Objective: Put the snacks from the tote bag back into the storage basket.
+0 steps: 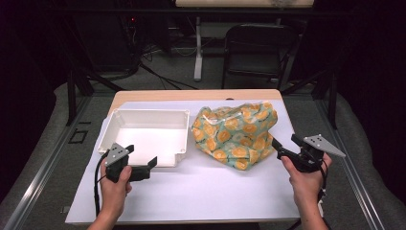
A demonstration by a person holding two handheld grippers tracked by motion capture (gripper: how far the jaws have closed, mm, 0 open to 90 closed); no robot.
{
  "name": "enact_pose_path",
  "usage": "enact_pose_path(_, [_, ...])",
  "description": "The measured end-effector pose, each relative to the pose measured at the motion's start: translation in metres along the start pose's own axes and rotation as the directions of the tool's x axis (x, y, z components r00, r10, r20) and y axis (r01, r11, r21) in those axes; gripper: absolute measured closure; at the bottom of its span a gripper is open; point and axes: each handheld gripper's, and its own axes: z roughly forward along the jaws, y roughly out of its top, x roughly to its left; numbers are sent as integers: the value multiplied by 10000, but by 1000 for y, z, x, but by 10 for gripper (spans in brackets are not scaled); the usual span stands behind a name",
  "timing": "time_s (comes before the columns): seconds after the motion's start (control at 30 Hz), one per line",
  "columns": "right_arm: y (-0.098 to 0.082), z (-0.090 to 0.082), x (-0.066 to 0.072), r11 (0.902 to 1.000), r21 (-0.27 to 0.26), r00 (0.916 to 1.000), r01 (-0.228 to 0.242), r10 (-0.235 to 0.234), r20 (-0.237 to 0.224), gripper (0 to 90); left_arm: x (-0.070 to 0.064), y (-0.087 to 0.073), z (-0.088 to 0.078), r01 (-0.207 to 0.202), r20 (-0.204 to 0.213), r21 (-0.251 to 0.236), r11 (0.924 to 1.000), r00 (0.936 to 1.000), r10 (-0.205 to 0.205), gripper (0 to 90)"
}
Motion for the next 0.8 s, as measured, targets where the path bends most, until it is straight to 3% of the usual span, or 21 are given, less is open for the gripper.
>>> enact_pose_path(0.4, [11,28,2,9995,124,9996,274,-274,-28,217,-35,27,49,-477,483,103,9988,9977,471,104])
enact_pose_path(0.5, [16,33,1,9993,144,9994,336,-335,-80,152,-40,33,63,-69,491,104,9999,9988,64,156])
enact_pose_path(0.57, [19,37,-1,9999,80,9998,77,-75,-166,151,-42,36,73,96,636,98,9999,9979,-102,158])
enact_pose_path(0.73, [25,45,-2,9997,176,9998,180,-181,34,158,-51,40,88,170,638,101,9998,9978,-176,159])
enact_pose_path(0.8, [28,50,-4,10000,45,9999,57,-58,93,170,-58,41,98,11,300,242,9997,9995,-18,160])
